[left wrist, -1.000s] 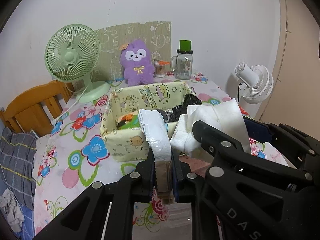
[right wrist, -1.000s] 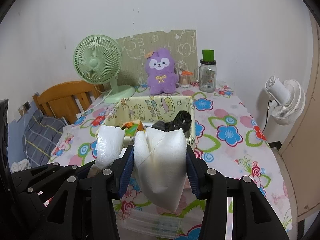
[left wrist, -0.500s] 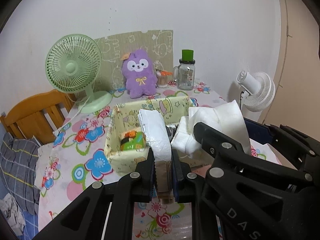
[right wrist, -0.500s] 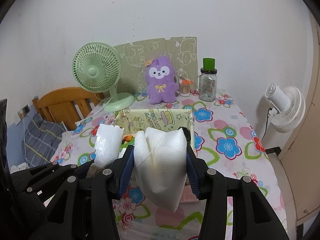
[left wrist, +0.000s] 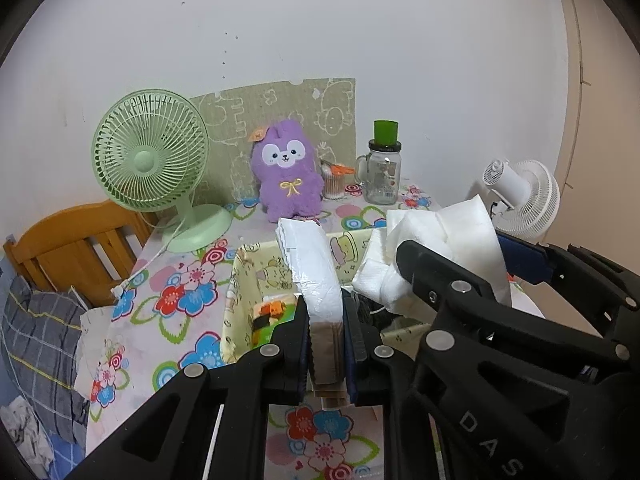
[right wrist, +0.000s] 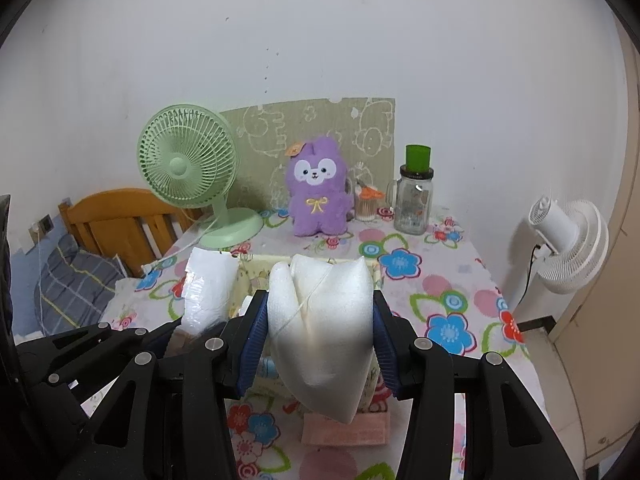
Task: Organize soft objects
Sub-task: 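Carry the paper roll and white pad over the fabric box with both tools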
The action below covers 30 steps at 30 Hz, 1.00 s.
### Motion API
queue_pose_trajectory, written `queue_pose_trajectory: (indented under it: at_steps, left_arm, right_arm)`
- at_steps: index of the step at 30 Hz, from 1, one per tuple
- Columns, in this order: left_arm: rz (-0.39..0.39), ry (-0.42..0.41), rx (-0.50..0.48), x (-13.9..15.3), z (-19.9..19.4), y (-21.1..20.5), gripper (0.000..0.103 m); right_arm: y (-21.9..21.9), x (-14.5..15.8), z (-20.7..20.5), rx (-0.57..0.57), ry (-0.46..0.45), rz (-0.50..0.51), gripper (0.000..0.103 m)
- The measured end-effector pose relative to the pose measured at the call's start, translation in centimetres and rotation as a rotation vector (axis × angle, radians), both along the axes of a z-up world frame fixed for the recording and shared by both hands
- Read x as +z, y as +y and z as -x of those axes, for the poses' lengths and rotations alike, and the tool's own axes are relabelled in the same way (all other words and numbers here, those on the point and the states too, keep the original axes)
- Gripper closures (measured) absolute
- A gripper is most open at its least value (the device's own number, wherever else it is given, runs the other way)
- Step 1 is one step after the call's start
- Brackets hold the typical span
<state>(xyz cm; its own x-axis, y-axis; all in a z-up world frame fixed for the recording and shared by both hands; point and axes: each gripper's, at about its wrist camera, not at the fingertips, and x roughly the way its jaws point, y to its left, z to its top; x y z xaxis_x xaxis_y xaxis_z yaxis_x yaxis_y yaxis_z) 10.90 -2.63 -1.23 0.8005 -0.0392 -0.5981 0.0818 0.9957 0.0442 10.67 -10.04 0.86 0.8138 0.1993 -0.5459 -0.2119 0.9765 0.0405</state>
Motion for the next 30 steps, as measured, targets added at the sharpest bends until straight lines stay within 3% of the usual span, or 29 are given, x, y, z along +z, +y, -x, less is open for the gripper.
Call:
queue_pose_trajectory:
  at_steps: [18,30]
  left_arm:
    - [-0.012,-0.007,0.000,0.3,-4.4,0.5,0.091]
    - [0.003,0.041,-0.015,-1.3,-8.2,1.1,0.091]
  right_arm:
    - [0.4,0.1,-4.2,-0.003,0.006,-0.007,0.050]
    - [0.8,-2.0,-8.5,-0.003,0.077,-0.038,0.050]
